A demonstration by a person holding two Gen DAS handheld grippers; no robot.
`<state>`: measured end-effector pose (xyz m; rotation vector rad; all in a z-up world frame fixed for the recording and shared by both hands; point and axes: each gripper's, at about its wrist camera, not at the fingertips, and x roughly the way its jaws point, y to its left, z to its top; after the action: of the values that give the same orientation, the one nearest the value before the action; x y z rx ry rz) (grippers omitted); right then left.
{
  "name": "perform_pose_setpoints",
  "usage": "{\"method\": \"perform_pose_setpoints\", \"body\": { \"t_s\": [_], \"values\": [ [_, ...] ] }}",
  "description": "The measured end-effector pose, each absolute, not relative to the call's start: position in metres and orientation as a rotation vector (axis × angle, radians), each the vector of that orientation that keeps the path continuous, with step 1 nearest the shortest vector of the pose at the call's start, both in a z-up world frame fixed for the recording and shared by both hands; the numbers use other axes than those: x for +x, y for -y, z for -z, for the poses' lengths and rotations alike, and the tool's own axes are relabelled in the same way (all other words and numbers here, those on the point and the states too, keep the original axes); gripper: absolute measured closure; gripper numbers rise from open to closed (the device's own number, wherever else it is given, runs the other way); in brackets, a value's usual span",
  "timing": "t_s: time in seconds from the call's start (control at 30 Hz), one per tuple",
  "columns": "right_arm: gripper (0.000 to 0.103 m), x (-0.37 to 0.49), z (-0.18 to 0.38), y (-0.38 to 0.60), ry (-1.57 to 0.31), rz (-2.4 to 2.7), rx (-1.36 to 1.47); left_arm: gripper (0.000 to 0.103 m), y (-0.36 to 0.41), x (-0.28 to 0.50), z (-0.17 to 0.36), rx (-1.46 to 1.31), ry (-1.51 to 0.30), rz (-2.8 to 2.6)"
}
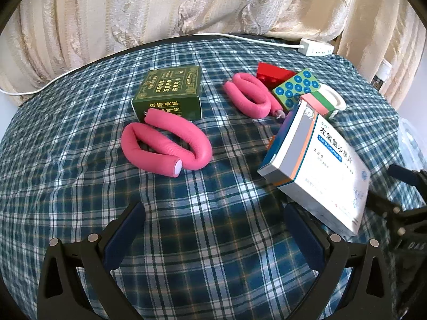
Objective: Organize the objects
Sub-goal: 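Grasp the white medicine box with the right gripper and lift it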
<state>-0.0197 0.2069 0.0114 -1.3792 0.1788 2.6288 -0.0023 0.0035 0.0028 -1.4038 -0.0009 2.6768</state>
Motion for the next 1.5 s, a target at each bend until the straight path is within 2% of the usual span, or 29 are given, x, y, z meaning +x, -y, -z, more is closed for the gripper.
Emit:
{"method": "perform_pose_setpoints", "body": {
  "t_s": [0.17, 0.4, 0.7, 1.13, 1.23, 1.33, 1.4, 1.5],
  "values": [
    [0.000, -0.021, -0.011, -0.202, -0.136, -2.618, -1.418, 0.009, 0.012, 0.000, -0.008, -1.323, 0.140, -2.665],
    [0.000, -0.003, -0.023, -0.198, -0.256, -2.708, -1.367, 0.010, 0.028, 0.002, -0.015, -1.282, 0.243, -2.717],
    [0.000, -0.014, -0.049, -0.177, -0.225, -2.894, -1.255, 0.010, 0.044, 0.001, -0.019, -1.269, 0.295, -2.802],
    [0.004, -0.041, -0.038, -0.133, 0.040, -2.994, -1.282, 0.010, 0.053, -0.001, -0.017, -1.294, 0.308, -2.847],
    [0.007, -0.046, -0.033, -0.129, 0.065, -2.992, -1.295, 0.010, 0.054, -0.002, -0.016, -1.301, 0.317, -2.848],
    [0.015, -0.048, -0.028, -0.127, 0.075, -2.990, -1.323, 0.010, 0.054, -0.002, -0.015, -1.301, 0.313, -2.847],
    [0.026, -0.049, -0.025, -0.126, 0.080, -2.984, -1.341, 0.010, 0.054, -0.002, -0.014, -1.300, 0.306, -2.846],
    [0.031, -0.047, -0.023, -0.127, 0.081, -2.966, -1.342, 0.010, 0.052, -0.004, -0.014, -1.304, 0.299, -2.840]
  ]
}}
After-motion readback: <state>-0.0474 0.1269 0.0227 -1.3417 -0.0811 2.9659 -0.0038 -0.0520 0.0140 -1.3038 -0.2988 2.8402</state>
